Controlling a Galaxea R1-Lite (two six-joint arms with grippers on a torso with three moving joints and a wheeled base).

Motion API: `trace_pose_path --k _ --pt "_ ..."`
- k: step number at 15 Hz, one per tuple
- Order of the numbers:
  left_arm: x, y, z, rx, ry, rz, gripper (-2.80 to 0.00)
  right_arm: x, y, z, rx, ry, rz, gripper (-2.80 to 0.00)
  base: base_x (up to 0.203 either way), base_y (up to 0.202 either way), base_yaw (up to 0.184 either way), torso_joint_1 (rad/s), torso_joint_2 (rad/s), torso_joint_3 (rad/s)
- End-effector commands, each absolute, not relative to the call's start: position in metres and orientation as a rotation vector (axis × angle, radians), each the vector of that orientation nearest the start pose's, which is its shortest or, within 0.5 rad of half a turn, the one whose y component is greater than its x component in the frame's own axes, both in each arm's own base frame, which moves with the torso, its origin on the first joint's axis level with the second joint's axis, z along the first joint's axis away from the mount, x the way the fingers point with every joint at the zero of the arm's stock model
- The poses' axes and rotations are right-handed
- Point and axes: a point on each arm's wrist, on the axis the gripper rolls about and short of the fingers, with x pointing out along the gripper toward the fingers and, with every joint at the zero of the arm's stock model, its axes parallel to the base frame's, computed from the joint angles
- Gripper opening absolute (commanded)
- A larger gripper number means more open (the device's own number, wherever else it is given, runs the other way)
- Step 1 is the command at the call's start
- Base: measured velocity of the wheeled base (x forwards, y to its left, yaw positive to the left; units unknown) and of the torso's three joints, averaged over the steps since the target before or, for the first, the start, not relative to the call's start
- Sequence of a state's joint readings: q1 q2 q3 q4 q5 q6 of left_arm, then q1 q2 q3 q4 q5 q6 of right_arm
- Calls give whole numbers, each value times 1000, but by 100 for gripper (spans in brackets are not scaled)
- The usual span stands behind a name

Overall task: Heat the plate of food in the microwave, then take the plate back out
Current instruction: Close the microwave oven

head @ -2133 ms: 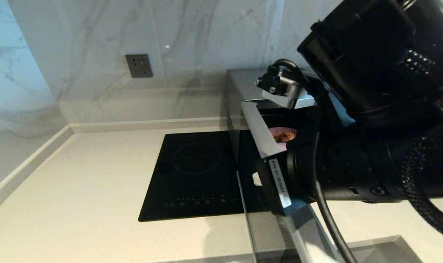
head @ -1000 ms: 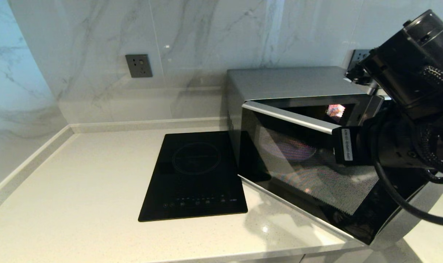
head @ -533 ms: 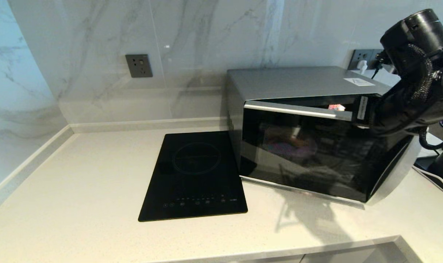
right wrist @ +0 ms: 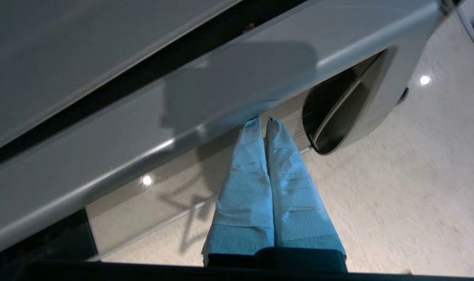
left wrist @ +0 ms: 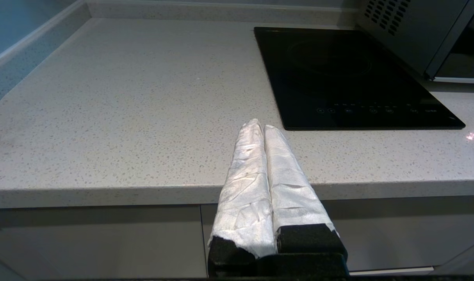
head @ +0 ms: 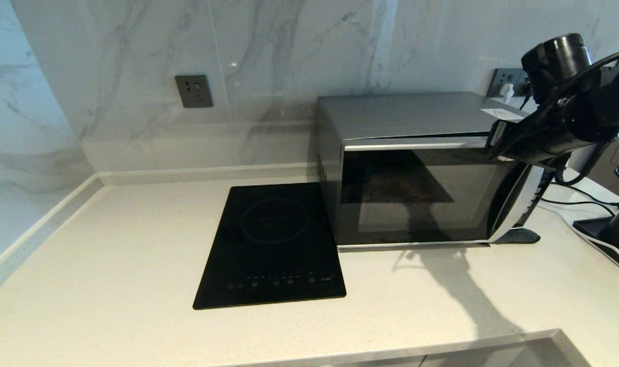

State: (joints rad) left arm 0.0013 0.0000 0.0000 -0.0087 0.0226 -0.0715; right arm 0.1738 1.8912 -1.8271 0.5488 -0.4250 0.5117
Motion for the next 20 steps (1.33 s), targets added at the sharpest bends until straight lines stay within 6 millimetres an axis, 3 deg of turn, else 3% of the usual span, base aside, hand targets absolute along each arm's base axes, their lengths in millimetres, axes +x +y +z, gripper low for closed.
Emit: trace_pose_path --k 1,14,17,20 --pt "-23 0 76 -72 -9 24 -280 364 50 285 330 506 -374 -280 0 0 0 0 0 0" --pt "-23 0 76 -72 -9 24 -280 360 50 290 359 491 -331 -280 0 0 0 0 0 0" --pt "-23 0 76 -72 -9 24 -280 342 47 294 352 498 -334 -280 0 0 0 0 0 0" --pt "-23 0 76 -72 -9 24 -280 311 41 302 349 493 -336 -280 0 0 0 0 0 0"
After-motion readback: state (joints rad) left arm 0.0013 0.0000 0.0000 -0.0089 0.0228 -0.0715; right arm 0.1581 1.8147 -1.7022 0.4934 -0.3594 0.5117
